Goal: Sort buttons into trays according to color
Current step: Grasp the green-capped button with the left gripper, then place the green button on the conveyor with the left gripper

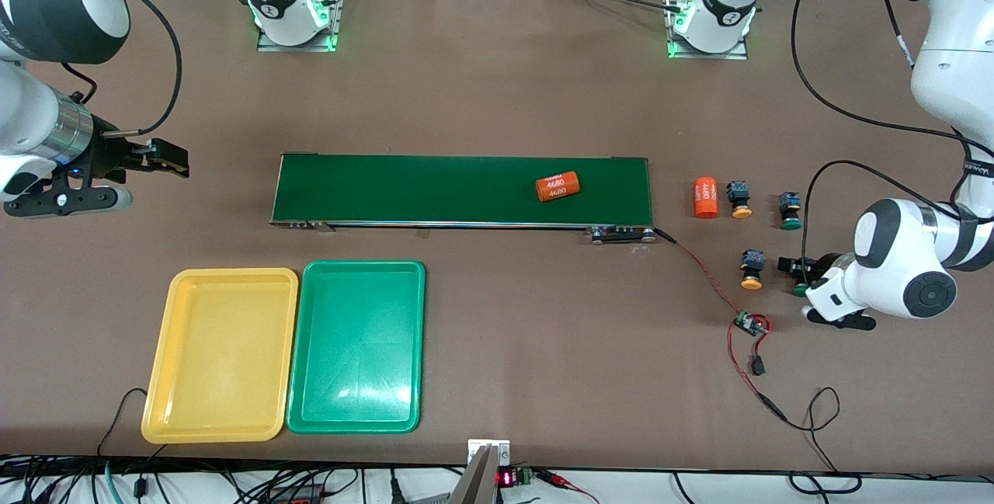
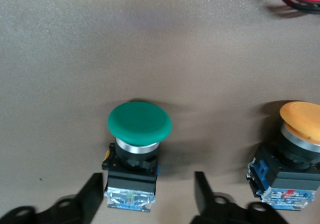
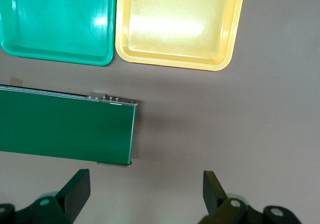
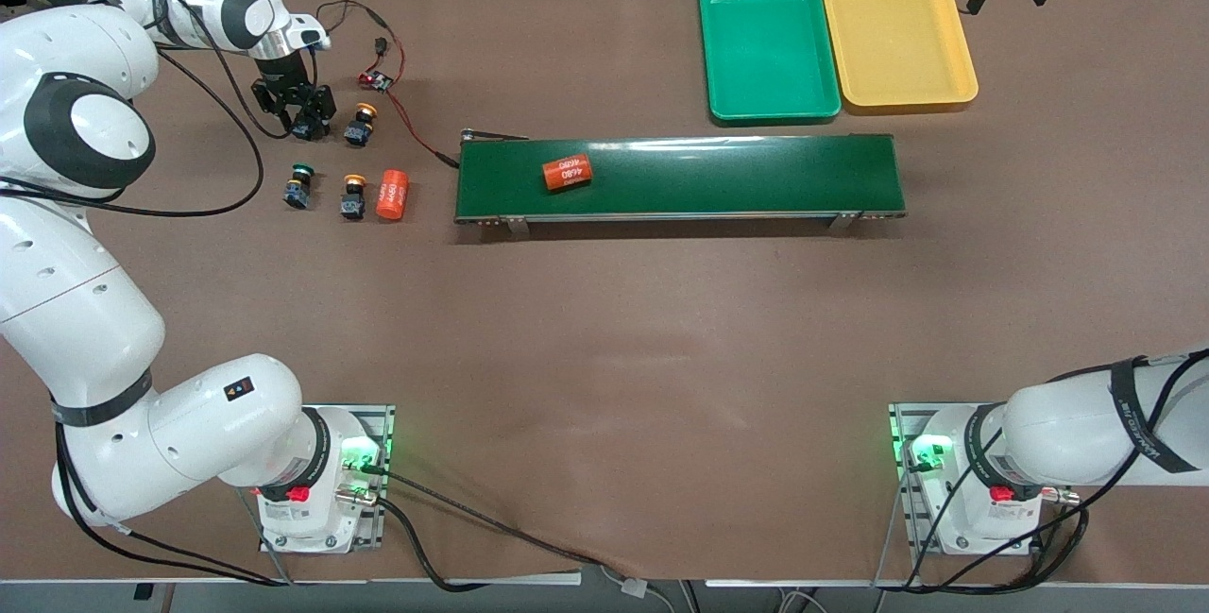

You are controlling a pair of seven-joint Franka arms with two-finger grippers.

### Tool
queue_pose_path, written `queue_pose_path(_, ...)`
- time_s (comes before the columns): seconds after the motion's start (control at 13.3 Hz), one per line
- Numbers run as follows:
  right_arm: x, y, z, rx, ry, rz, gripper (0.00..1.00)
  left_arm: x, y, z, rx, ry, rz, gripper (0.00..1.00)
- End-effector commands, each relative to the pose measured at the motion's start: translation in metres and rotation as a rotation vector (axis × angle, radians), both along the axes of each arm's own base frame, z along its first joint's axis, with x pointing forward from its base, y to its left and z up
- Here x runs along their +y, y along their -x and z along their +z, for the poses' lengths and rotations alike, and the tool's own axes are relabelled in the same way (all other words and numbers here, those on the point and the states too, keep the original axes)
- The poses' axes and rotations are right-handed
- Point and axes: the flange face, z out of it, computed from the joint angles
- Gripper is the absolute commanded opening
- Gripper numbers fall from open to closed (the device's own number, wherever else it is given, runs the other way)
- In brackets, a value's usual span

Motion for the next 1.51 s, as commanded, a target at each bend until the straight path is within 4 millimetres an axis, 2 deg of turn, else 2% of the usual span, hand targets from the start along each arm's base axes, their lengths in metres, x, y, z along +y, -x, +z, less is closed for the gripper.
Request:
queue_pose_path(0.0, -0.003, 0.002, 0.001, 0.007, -0.010, 0.017, 1.00, 0.002, -0.006, 0.011, -0.013, -0.021, -0.029, 0.27)
queue_pose_path(0.15, -0.003, 0.002, 0.001, 0.007, -0.010, 0.018, 1.00, 0.000, -0.011, 0.031, -0.041, -0.024, -0.026, 0.23)
queue_pose_path(0.23, -0.003, 0.002, 0.001, 0.007, -0.010, 0.017, 1.00, -0.007, -0.012, 0.049, -0.042, -0.022, -0.040, 0.22)
queue_pose_path(0.3, -0.003, 0.002, 0.001, 0.007, -0.010, 0.018, 1.00, -0.023, -0.010, 0.066, -0.008, -0.014, -0.062, 0.22)
queue_pose_path(0.53, -0.003, 0.002, 0.001, 0.007, -0.010, 0.018, 1.00, -0.092, 0.003, 0.109, 0.101, 0.051, -0.128, 0.20)
queue_pose_path(0.75, -0.003, 0.002, 0.001, 0.008, -0.010, 0.017, 1.00, -0.136, 0.017, 0.136, 0.157, 0.229, -0.104, 0.18)
queue_pose_path(0.9, -0.003, 0.002, 0.001, 0.008, -0.010, 0.017, 1.00, -0.177, 0.027, 0.144, 0.170, 0.224, -0.077, 0.18)
queue_pose_path(1.05, -0.003, 0.002, 0.001, 0.008, -0.011, 0.017, 1.00, -0.235, 0.045, 0.151, 0.185, 0.168, 0.008, 0.18)
queue_pose_path(1.2, -0.005, 0.007, -0.004, 0.027, -0.016, 0.012, 1.00, -0.272, 0.061, 0.153, 0.189, 0.159, 0.000, 0.18)
queue_pose_path(1.28, -0.008, 0.009, -0.008, 0.039, -0.018, 0.007, 1.00, -0.286, 0.070, 0.149, 0.184, 0.162, -0.001, 0.18)
queue_pose_path(1.43, -0.007, 0.017, -0.013, 0.051, -0.042, 0.000, 1.00, -0.322, 0.091, 0.120, 0.145, 0.149, 0.076, 0.18)
